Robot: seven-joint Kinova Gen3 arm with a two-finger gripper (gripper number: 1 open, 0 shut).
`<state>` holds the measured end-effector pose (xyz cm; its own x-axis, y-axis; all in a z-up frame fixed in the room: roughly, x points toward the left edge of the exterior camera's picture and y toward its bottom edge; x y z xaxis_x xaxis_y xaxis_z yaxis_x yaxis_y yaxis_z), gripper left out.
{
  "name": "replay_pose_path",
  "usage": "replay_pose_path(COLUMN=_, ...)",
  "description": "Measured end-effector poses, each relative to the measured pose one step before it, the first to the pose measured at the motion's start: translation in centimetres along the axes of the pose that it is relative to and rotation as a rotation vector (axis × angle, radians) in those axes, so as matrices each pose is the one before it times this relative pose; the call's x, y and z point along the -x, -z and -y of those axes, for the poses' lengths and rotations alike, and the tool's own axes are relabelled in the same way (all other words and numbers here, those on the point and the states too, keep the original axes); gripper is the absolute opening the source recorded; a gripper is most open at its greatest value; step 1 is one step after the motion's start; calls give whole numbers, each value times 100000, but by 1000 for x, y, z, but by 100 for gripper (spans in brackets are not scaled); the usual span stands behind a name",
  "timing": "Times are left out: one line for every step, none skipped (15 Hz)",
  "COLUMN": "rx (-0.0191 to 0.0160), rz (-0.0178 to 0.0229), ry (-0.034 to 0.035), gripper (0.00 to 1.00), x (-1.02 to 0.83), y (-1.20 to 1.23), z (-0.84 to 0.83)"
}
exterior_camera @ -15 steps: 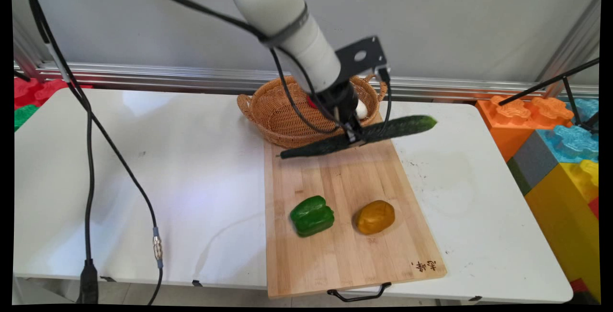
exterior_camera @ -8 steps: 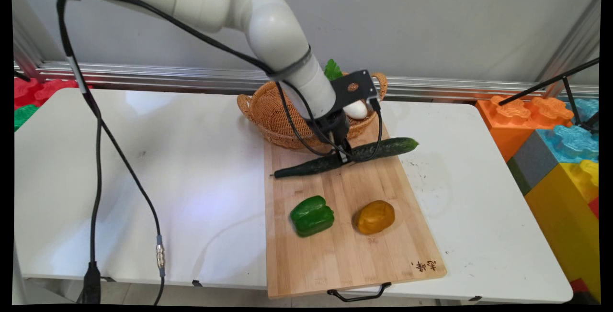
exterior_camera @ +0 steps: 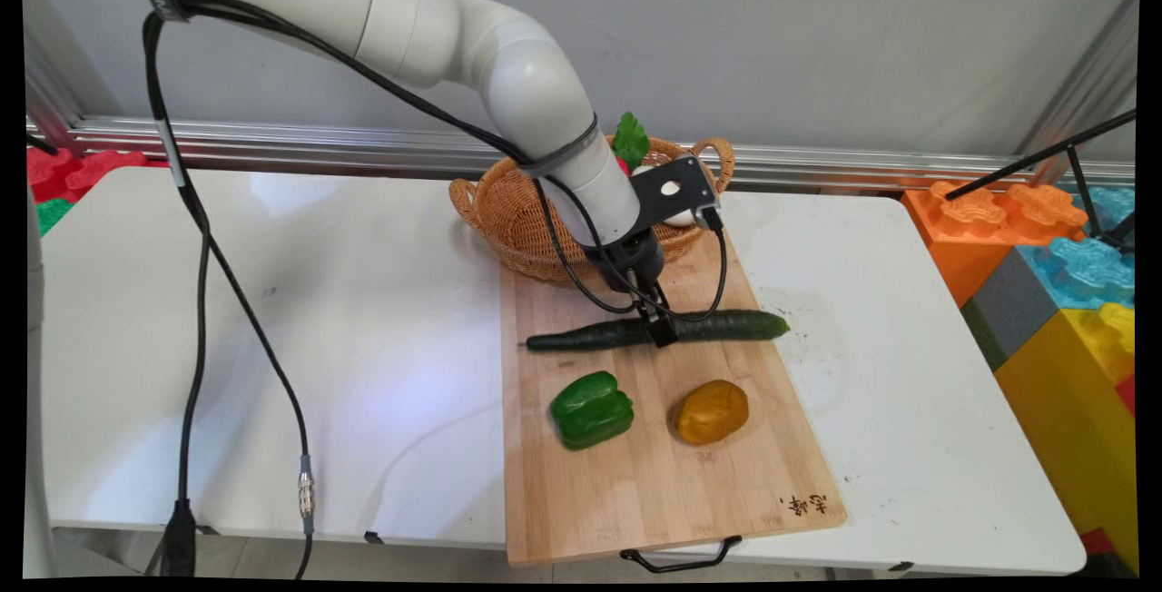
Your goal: Place the picked object on the cutting board
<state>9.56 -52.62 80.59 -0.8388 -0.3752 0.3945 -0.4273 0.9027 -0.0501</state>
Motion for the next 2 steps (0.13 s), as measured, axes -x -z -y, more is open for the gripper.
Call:
replay_pose_path(rx=214, rz=-142, ry=747, gripper=100, x=-197, y=215, z=-137)
replay_pose_path(rx=31, rz=-183, ry=1081, gripper=100, x=-252, y=392, z=-186)
